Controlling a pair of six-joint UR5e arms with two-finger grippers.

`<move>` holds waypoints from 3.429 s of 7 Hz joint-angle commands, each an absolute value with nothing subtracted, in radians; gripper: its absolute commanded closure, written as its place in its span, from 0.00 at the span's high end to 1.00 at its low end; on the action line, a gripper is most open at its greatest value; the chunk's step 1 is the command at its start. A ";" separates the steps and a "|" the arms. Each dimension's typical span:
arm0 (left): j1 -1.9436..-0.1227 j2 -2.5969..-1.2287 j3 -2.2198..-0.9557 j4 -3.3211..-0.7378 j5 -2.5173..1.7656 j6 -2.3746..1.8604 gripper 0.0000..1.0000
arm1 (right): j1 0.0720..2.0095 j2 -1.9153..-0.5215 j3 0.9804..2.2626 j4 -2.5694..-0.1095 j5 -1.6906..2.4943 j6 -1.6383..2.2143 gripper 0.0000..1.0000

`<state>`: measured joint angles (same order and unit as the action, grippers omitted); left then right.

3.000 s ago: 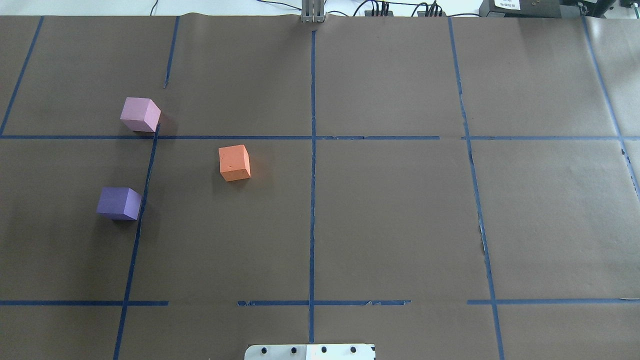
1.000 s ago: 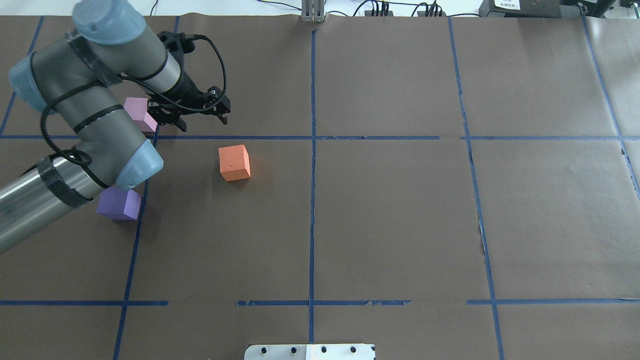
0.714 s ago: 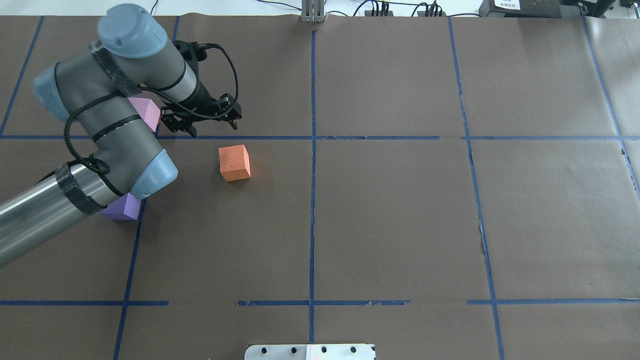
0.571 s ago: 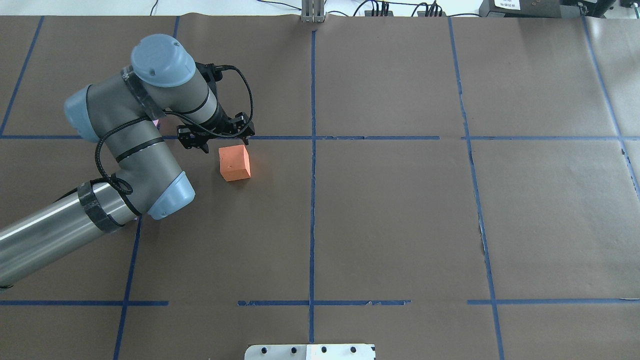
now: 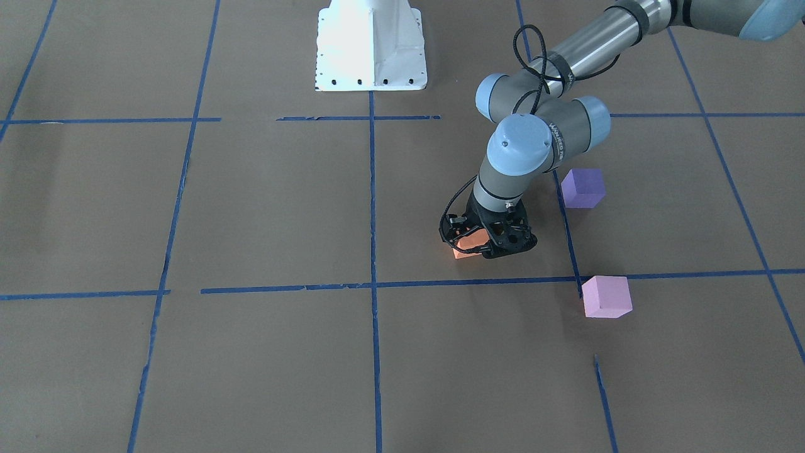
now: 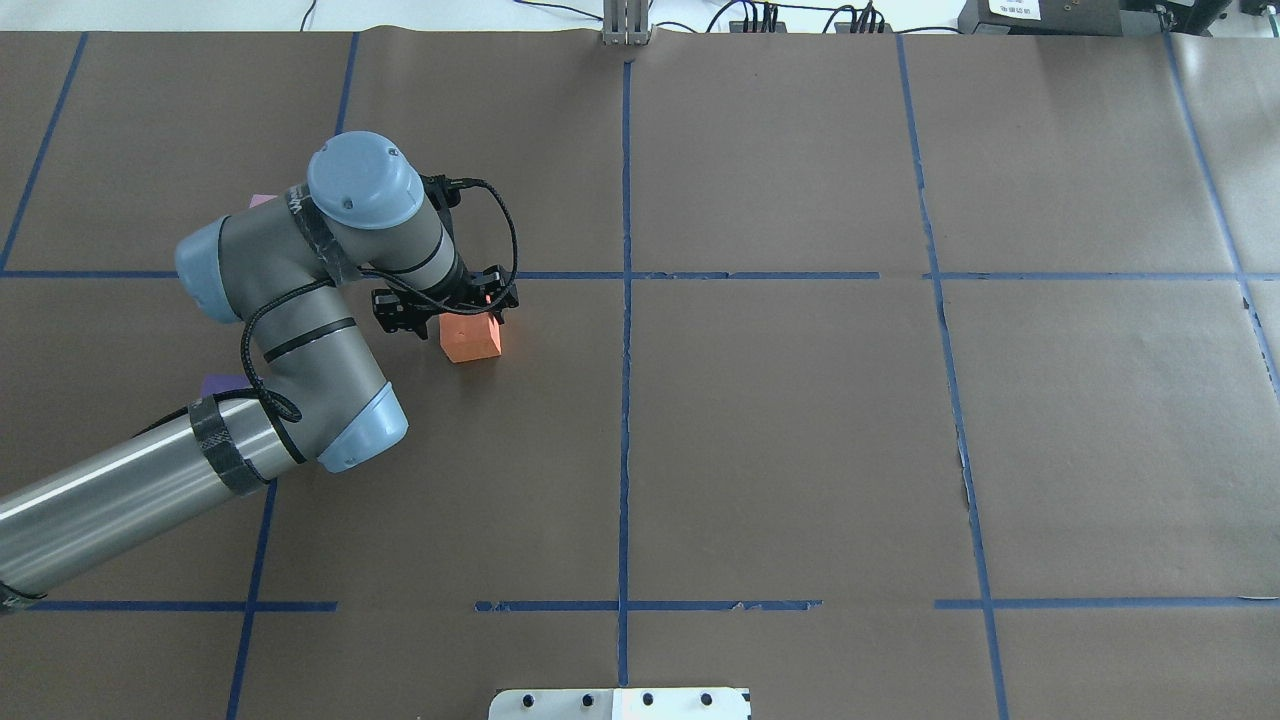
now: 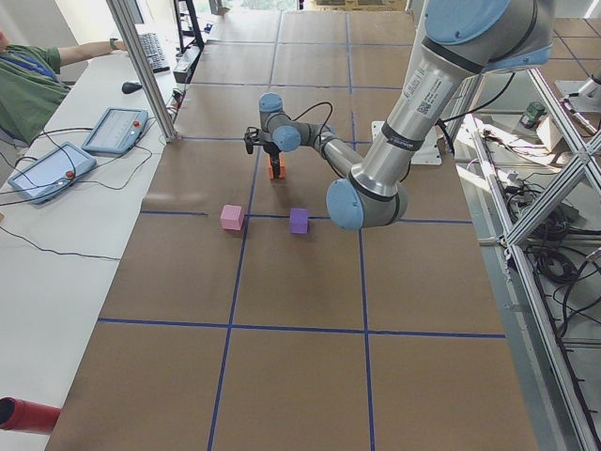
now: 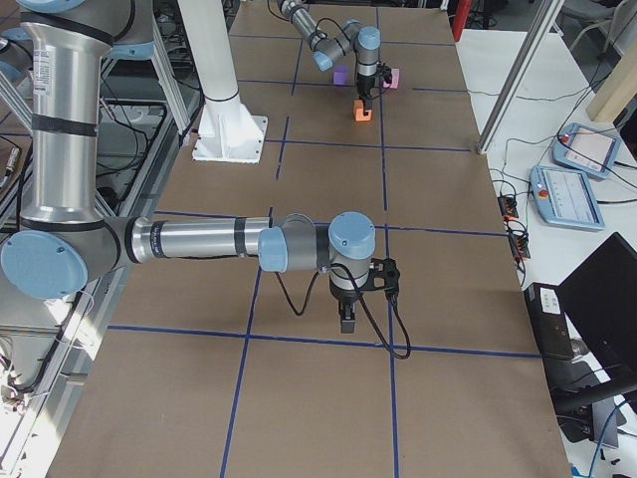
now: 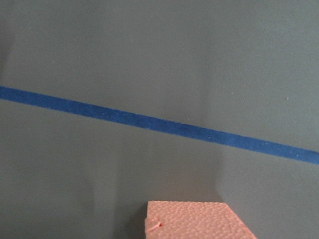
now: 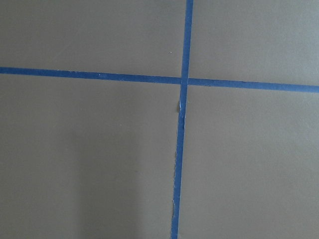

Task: Arrange blocks in a line

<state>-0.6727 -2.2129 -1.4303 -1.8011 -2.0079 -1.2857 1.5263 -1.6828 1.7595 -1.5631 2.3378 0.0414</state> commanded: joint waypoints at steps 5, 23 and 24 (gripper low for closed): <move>-0.812 -2.061 -1.531 -1.815 -2.081 -1.055 0.00 | 1.526 -1.683 1.759 -1.563 2.338 0.041 1.00; -1.509 -1.588 -1.531 -1.736 -2.243 0.164 1.00 | 1.526 -1.683 1.759 -1.563 2.338 0.041 1.00; -1.511 -1.597 -1.532 -1.688 -2.243 0.166 1.00 | 1.526 -1.683 1.759 -1.563 2.338 0.041 1.00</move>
<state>-1.4850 -1.5926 -1.5421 -1.7553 -2.2417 0.1308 1.5263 -1.6828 1.7595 -1.5631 2.3378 0.0414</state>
